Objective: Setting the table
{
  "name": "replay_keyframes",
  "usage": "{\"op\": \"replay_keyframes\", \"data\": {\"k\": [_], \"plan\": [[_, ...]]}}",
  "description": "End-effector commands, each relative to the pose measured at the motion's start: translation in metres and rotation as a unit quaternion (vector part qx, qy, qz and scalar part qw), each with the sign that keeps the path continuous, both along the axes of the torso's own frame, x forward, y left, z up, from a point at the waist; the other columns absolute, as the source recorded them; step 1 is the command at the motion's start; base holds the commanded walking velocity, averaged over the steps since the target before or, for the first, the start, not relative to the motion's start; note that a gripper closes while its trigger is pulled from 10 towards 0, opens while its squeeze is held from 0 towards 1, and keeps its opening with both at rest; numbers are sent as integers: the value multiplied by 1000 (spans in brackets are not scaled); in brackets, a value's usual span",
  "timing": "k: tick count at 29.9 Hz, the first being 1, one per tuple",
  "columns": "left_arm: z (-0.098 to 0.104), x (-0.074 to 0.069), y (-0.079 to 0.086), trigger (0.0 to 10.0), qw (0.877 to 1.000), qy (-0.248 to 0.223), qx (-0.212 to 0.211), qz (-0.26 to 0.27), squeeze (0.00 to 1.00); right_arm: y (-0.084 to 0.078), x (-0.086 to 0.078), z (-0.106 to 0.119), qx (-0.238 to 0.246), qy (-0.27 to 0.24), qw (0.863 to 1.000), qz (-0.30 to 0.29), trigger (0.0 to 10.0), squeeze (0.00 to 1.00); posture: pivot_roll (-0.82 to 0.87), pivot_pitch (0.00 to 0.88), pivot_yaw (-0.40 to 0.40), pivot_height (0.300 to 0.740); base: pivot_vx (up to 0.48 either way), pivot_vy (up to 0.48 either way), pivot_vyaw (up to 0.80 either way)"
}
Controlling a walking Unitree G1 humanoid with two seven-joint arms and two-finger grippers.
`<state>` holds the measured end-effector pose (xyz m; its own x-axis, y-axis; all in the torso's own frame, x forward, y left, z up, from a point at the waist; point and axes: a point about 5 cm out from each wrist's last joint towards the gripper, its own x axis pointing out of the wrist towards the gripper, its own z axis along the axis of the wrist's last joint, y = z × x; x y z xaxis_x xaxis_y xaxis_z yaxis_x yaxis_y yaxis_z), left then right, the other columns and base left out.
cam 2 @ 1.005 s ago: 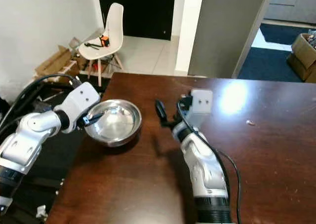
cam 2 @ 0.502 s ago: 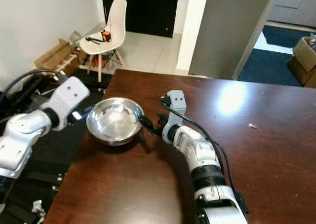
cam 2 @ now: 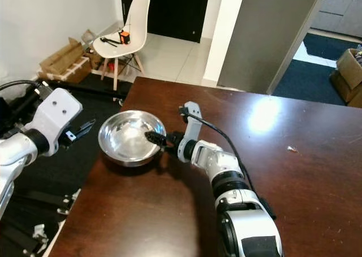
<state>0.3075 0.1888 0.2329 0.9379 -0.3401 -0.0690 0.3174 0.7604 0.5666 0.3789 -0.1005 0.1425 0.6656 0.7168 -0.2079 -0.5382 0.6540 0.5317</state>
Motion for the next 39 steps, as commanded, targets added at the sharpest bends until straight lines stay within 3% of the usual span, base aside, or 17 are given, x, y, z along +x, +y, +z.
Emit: {"op": "replay_keyframes", "data": {"k": [1,12,13,15,16,17,18,26,30,31,32,34,35,36,37,39], "plan": [[-1,-3,3,10000,1000,2,0,11,0,1,-1,-6,-7,13,1000,-3,10000,0,185,39,-2,740,0,0,0],[-1,-7,4,10000,1000,0,-6,26,0,6,-2,-20,-44,42,998,-25,10000,0,199,32,-10,740,0,0,0],[-1,-7,4,10000,1000,-1,-7,28,0,4,-1,-22,-46,45,997,-38,6980,0,197,32,-10,740,0,0,0],[-1,-7,4,10000,1000,-1,-7,28,0,4,-1,-22,-46,45,997,-38,6980,0,197,32,-10,740,0,0,0],[-1,-7,4,10000,1000,-1,-7,30,0,2,-1,-23,-42,49,996,-55,3490,0,195,33,-10,740,0,0,0],[-1,-7,4,10000,1000,-1,-7,30,0,2,-1,-23,-42,49,996,-55,3490,0,195,33,-10,740,0,0,0],[-1,-7,4,10000,999,-1,-8,31,0,0,0,-24,-34,54,996,-70,0,0,192,33,-8,740,0,0,0],[-3,-7,2,10000,999,1,-12,33,0,-1,0,-25,12,63,994,-94,0,0,184,37,-4,740,0,0,0],[-5,-7,1,10000,999,3,-15,35,0,1,0,-24,49,63,992,-99,0,51,177,37,-3,740,0,0,0],[-6,-6,0,10000,999,3,-16,36,0,1,-1,-24,61,61,991,-102,0,176,174,35,-4,740,0,0,0],[-7,-6,-1,10000,999,4,-19,36,0,0,-1,-25,68,58,990,-110,0,231,170,35,-3,740,0,0,0],[-7,-6,-1,10000,999,4,-19,36,0,0,-1,-25,68,58,990,-110,0,231,170,35,-3,740,0,0,0],[-8,-6,-2,10000,999,5,-21,36,0,-4,0,-25,78,54,988,-121,0,506,170,35,-3,740,0,0,0],[-8,-6,-2,10000,999,5,-21,36,0,-4,0,-25,78,54,988,-121,0,506,170,35,-3,740,0,0,0],[-10,-6,-3,10000,999,7,-23,36,0,-8,1,-23,91,48,986,-134,0,647,159,31,0,740,0,0,0],[-11,-5,-5,10000,999,8,-26,35,0,-14,2,-21,109,41,983,-145,0,616,155,30,2,740,0,0,0]]}}
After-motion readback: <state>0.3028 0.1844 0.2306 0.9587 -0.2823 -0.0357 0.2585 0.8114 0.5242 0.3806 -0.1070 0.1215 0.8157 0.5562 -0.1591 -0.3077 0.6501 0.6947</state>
